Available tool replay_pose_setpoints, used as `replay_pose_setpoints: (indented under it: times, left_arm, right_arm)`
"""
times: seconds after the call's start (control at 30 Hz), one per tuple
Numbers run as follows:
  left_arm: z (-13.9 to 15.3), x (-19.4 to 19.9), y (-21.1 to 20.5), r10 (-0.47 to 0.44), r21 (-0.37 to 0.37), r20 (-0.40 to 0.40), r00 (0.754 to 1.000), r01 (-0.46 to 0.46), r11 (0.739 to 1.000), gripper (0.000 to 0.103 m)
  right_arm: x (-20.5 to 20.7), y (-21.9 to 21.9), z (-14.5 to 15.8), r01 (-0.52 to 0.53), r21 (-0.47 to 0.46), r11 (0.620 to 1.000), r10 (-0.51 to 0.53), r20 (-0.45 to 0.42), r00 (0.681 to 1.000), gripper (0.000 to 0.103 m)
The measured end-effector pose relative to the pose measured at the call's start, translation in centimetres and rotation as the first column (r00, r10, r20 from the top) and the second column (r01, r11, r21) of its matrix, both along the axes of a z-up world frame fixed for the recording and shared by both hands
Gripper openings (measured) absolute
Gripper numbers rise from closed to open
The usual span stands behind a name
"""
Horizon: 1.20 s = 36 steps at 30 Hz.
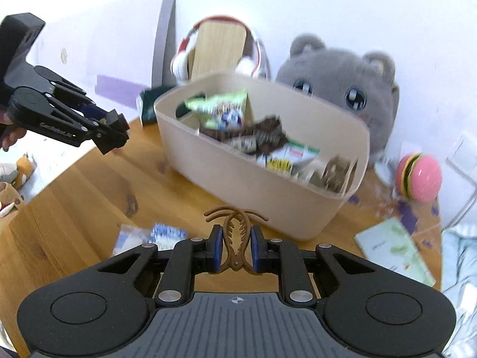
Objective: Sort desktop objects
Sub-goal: 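Carry the black box and brown hair clip into the basket and open both tools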
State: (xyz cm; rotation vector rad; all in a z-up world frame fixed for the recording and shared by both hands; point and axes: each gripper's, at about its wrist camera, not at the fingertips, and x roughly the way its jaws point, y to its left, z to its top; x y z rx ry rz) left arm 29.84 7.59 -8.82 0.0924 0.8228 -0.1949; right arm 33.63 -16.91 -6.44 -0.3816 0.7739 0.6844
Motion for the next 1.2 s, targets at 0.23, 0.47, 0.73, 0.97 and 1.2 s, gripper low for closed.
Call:
replay_pose_setpoints:
  times: [0.23, 0.47, 0.73, 0.97, 1.2]
  left_arm:
    - [3.8, 1.0, 1.9, 0.022, -0.018, 0.081, 0.996, -0.02, 1.0, 0.032]
    - [6.0, 3.1, 1.9, 0.008, -0.011, 0.127, 0.992, -0.007, 1.0, 0.032]
    - [6.3, 7.2, -0.3, 0.029, -0.088, 0.119, 0.992, -0.018, 0.996, 0.032]
    - [3.8, 10.9, -1.7, 0.12, -0.105, 0.087, 0.989, -0.11, 0.988, 0.032]
    - [0.9, 13.6, -1.9, 0.197, -0.051, 0.03, 0.98, -0.196, 0.979, 0.032]
  right_arm:
    - [-0.2, 0.0, 4.5, -0.008, 0.038, 0.999, 0.004, 0.103, 0.995, 0.018]
    - [1.0, 1.1, 6.9, -0.006, 0.067, 0.998, -0.006, 0.172, 0.985, 0.018]
    - [4.1, 3.1, 6.6, 0.004, 0.08, 0.997, -0.02, 0.203, 0.979, 0.018]
    - [7.4, 4.0, 5.2, 0.081, 0.116, 0.99, -0.103, 0.2, 0.974, 0.018]
    - [10.6, 4.3, 2.4, 0.116, 0.075, 0.99, -0.126, 0.15, 0.981, 0.018]
